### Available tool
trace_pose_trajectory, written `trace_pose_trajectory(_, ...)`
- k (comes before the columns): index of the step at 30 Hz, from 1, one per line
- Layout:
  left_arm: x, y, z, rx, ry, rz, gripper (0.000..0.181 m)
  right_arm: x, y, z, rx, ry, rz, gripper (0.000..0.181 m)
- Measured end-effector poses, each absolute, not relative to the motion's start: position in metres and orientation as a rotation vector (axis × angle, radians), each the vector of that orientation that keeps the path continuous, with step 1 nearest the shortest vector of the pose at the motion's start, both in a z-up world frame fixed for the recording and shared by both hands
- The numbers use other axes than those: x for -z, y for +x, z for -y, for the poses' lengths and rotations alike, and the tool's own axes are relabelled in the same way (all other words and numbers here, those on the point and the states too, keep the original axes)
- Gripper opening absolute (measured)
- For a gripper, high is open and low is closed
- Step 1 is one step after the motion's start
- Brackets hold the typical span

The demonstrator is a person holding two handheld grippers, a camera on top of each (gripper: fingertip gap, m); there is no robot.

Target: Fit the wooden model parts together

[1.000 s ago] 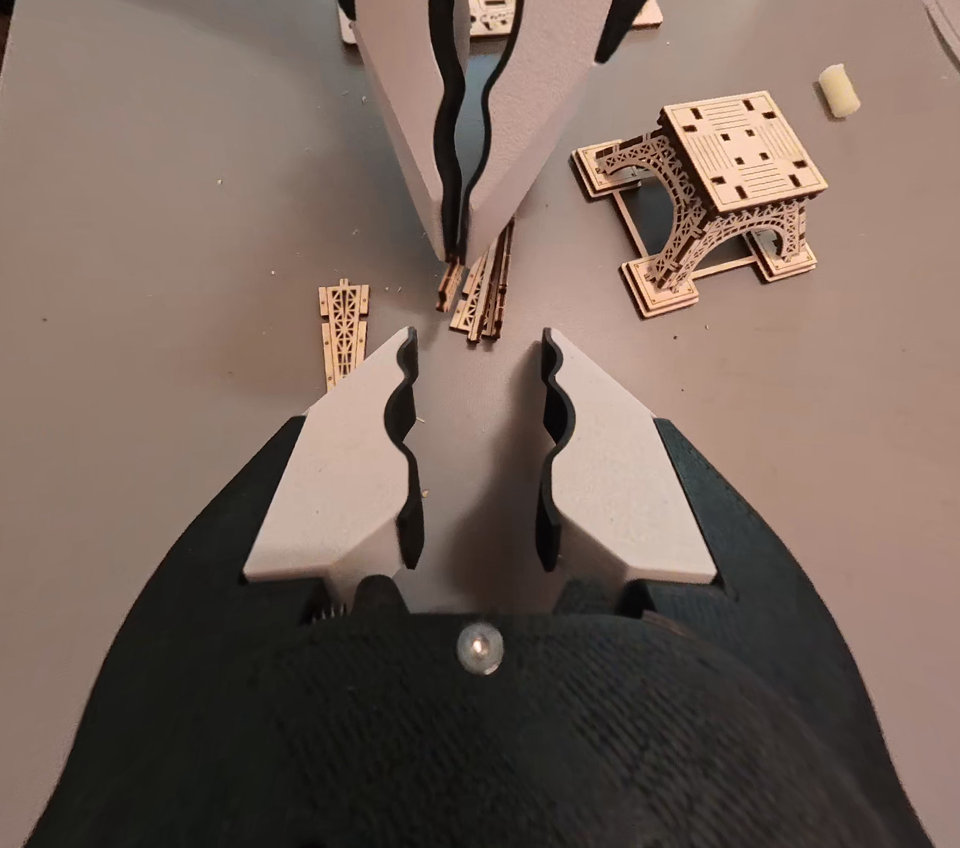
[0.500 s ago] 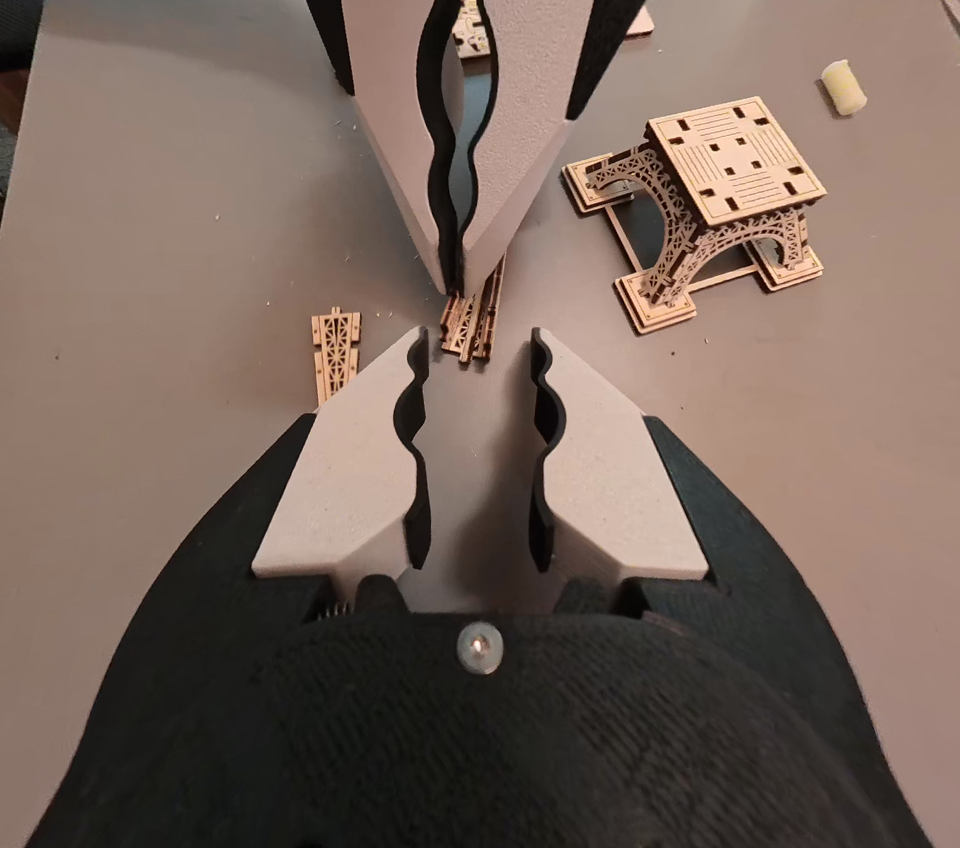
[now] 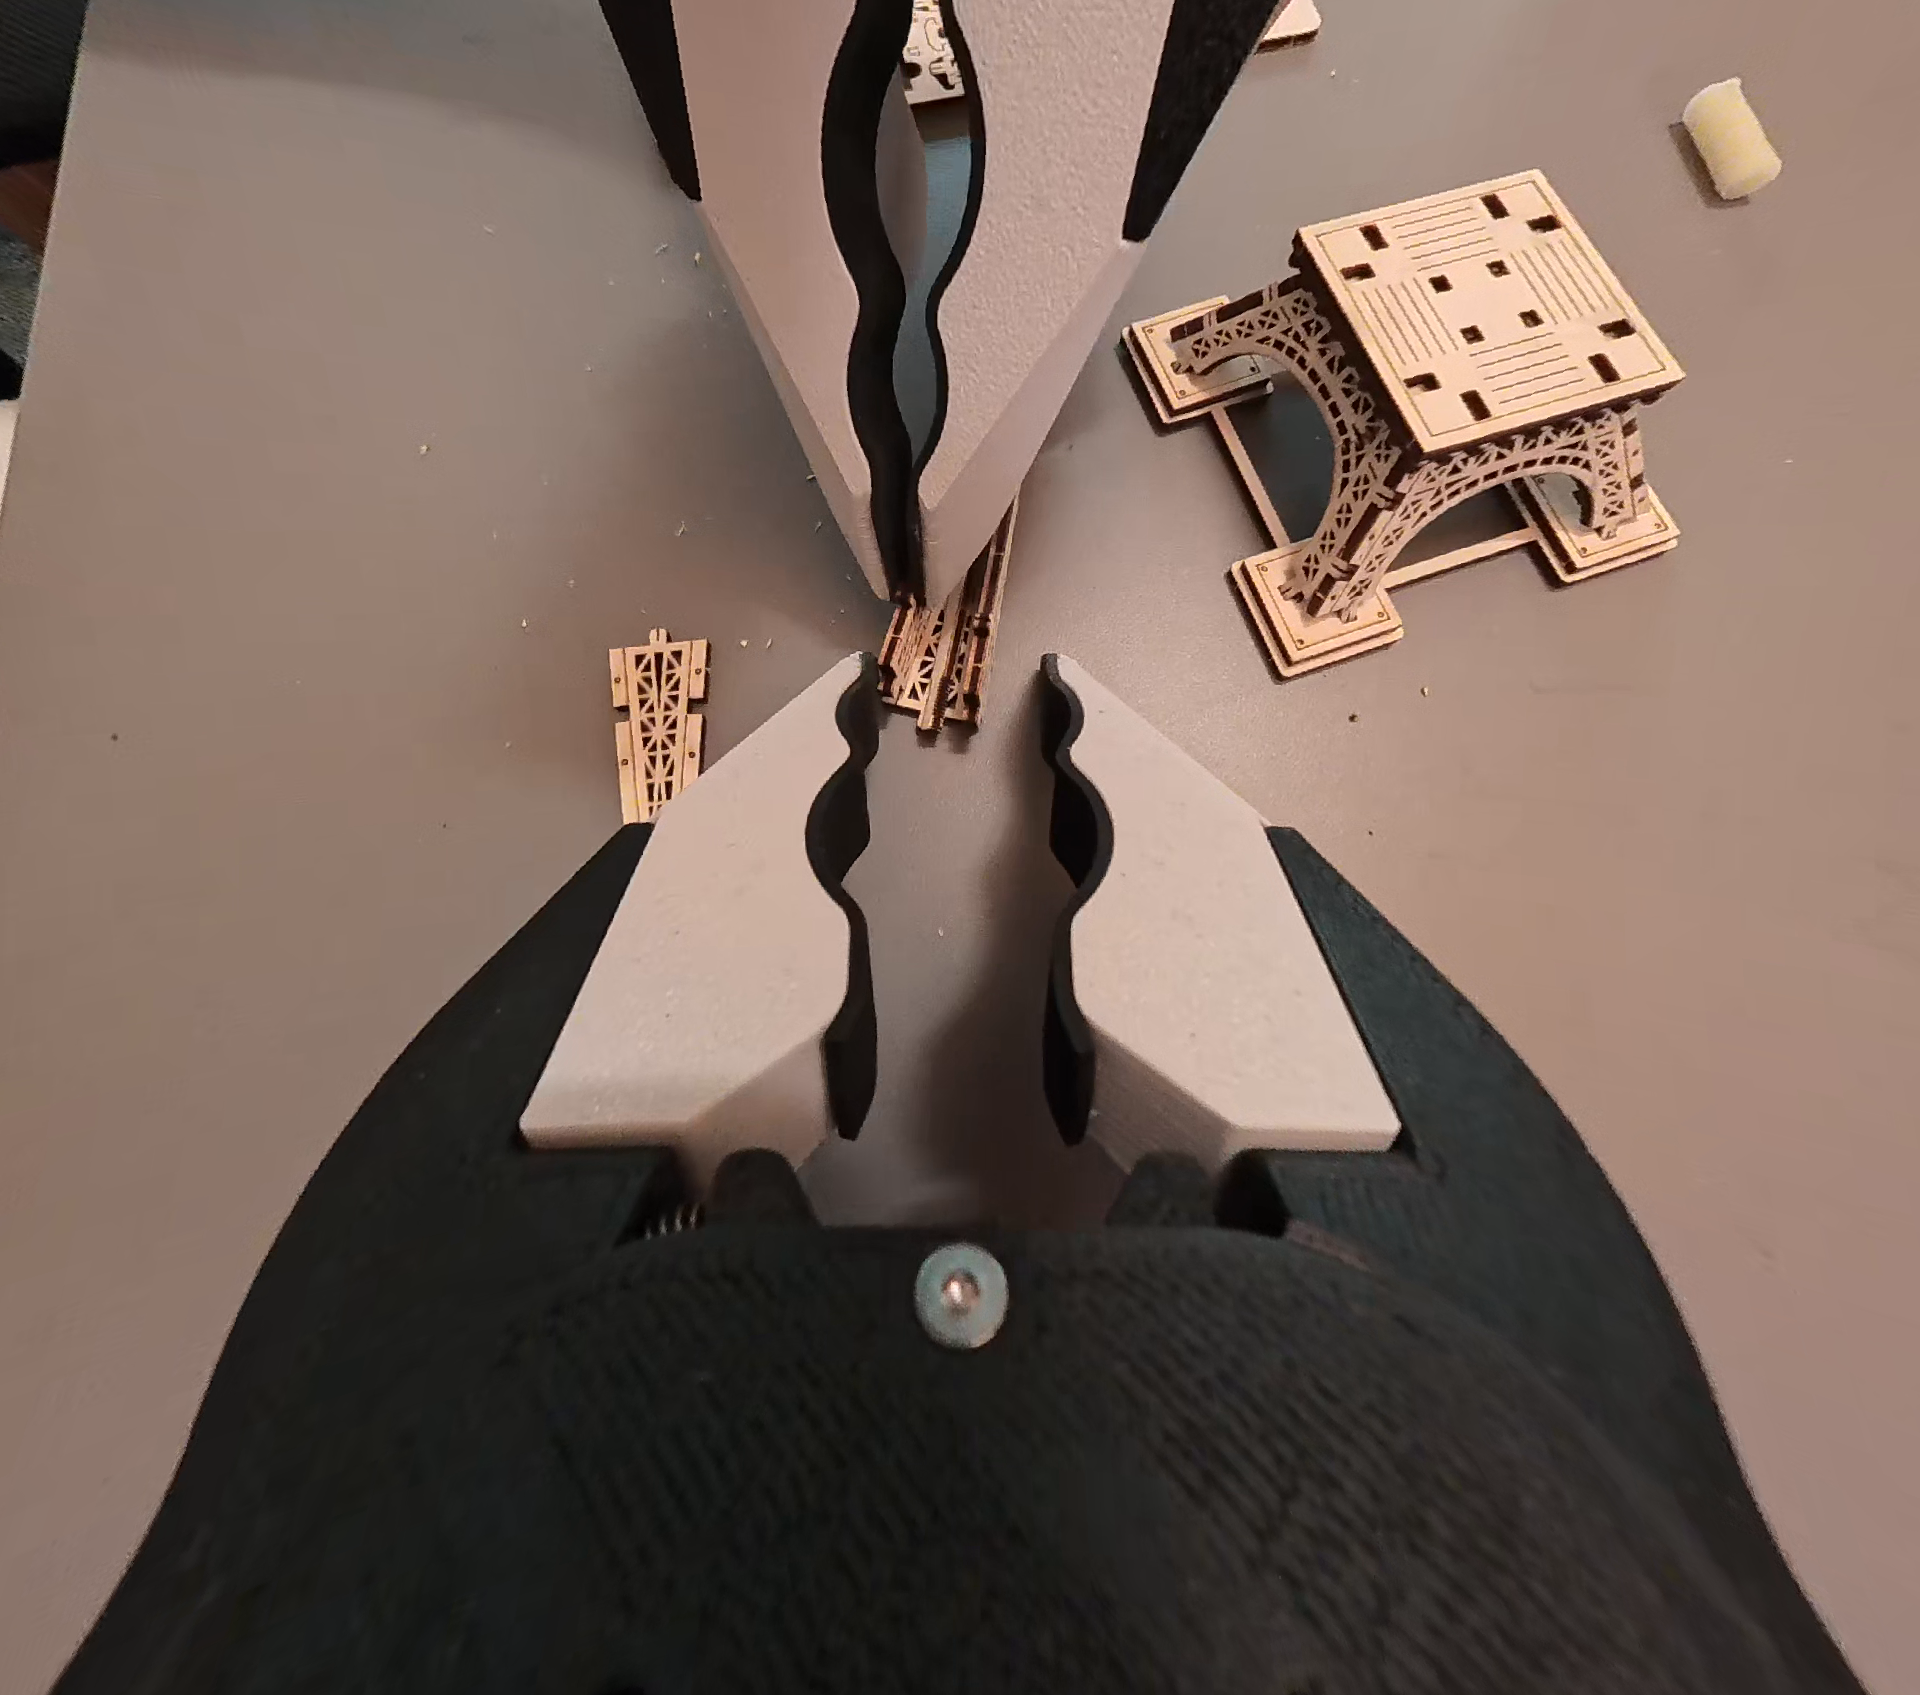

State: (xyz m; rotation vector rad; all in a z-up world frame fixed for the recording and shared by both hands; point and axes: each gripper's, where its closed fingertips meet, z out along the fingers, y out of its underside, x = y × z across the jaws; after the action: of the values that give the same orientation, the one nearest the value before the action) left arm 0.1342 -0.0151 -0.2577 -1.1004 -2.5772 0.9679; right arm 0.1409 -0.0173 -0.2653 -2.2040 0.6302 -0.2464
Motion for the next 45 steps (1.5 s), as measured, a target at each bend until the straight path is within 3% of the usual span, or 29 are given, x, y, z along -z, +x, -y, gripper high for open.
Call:
trace_pose_trajectory(27,0.2577,0.1303,0.0201,-1.003,-1.049,2.563,0.001,0.2655,0.1396,0.0163,0.249,-2.211,-0.615,0.030)
trace_pose_trajectory(45,0.2579,0.1286,0.0222,-1.010,-1.017,2.572,0.001,0.2571,0.1377,0.0158,0.270,-2.166,-0.582,0.040)
